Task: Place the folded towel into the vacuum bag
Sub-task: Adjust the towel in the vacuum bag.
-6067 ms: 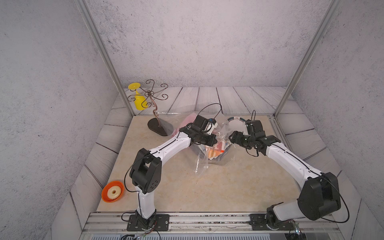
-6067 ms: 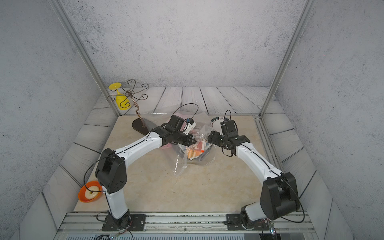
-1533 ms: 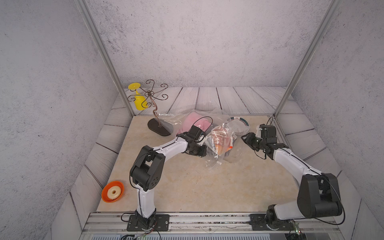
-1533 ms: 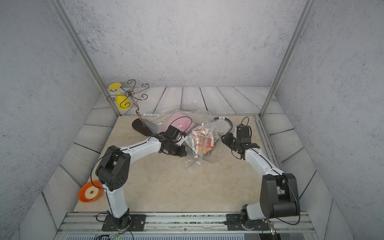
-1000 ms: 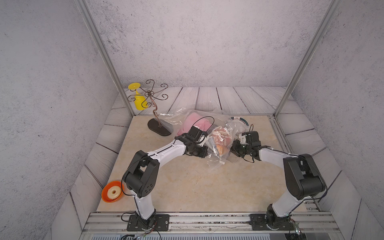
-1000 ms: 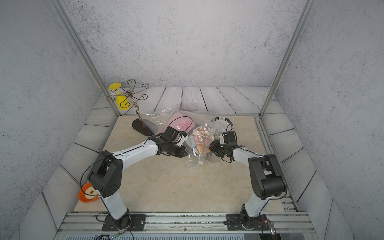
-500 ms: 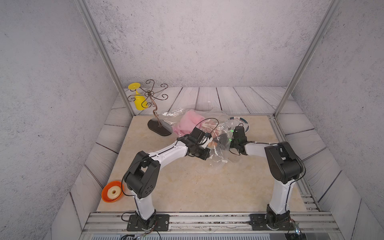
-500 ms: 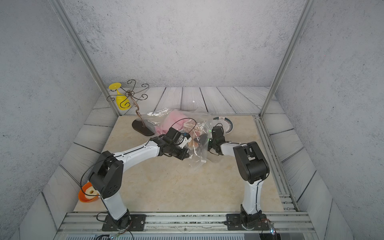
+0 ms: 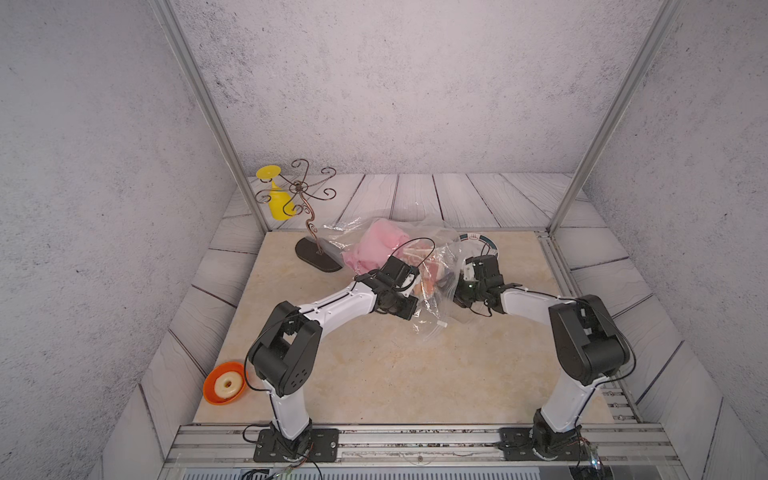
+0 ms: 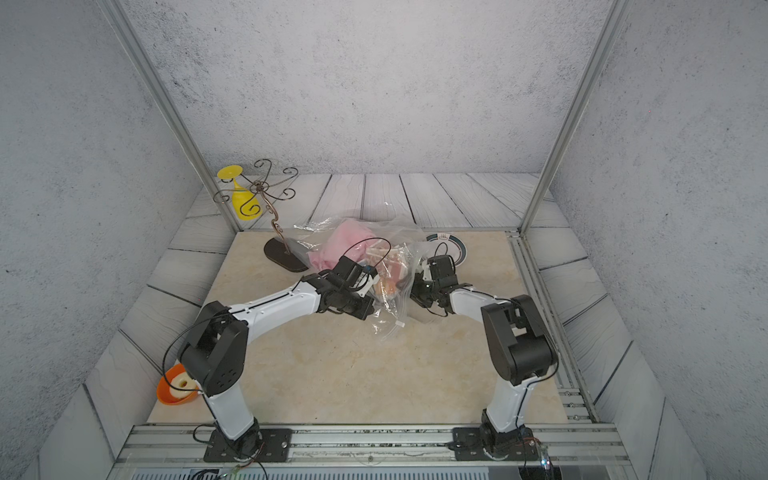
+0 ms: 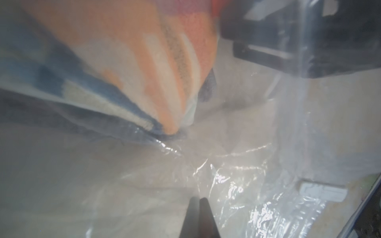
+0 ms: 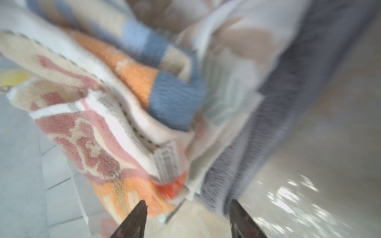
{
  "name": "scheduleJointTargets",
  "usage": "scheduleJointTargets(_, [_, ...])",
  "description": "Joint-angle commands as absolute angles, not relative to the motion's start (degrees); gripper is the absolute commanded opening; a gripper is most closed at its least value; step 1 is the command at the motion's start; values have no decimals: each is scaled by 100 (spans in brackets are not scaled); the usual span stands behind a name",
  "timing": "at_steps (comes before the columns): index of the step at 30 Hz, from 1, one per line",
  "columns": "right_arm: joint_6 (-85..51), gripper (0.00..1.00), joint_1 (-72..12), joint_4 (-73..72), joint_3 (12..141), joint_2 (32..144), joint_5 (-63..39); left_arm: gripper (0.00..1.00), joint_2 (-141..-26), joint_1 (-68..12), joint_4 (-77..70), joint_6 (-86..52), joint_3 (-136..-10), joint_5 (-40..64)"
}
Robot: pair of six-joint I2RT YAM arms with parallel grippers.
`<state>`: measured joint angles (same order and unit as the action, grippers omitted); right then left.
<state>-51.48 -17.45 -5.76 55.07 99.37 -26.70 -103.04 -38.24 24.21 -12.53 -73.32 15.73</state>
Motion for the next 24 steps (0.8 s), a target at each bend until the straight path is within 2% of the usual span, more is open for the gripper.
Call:
scheduleJointTargets(1, [-5030, 64, -1394, -300, 5069, 9400, -2207, 0, -10433, -3761, 2472, -1336, -7266, 1250])
scheduleJointTargets(6, [-4936, 63, -968, -631, 4833, 9020, -2372, 0, -10598, -3762, 2713, -1299, -7330, 1099])
scheduleJointTargets(15, [-3979, 63, -936, -238, 5107, 7804, -2081, 0, -10676, -3762, 2880, -1262, -7365, 941])
scheduleJointTargets(21, [-3909, 63, -948, -69, 4918, 6796, -1523, 0, -10773, -3762, 2878, -1301, -7419, 982])
scheduleJointTargets(24, [-3998, 63, -945, -59, 5027, 6749, -1730, 0, -10775, -3763, 2894, -1301, -7466, 1003])
